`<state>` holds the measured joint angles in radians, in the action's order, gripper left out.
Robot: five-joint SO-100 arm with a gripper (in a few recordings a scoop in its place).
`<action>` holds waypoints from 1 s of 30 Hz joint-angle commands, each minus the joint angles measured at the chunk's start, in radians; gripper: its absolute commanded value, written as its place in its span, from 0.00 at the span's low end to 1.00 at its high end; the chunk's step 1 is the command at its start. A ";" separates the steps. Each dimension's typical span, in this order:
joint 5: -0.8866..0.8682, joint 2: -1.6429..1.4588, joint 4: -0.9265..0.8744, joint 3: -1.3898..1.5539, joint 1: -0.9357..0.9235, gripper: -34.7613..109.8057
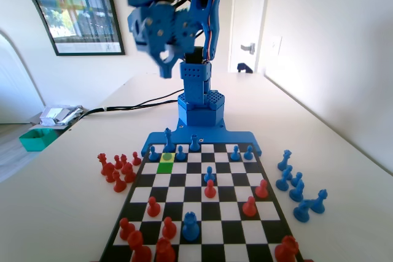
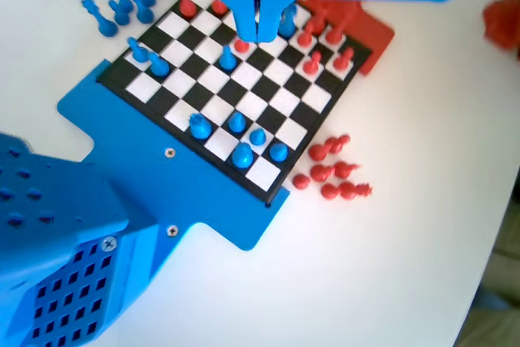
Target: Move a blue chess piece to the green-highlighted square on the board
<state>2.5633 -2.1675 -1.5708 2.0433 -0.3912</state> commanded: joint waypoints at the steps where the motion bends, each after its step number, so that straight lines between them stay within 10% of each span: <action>1: -0.025 0.064 0.043 0.002 -0.028 0.25; 30: -0.170 0.221 0.376 0.230 -0.112 0.31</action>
<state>2.3930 -1.9390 -1.2287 2.2611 -0.4786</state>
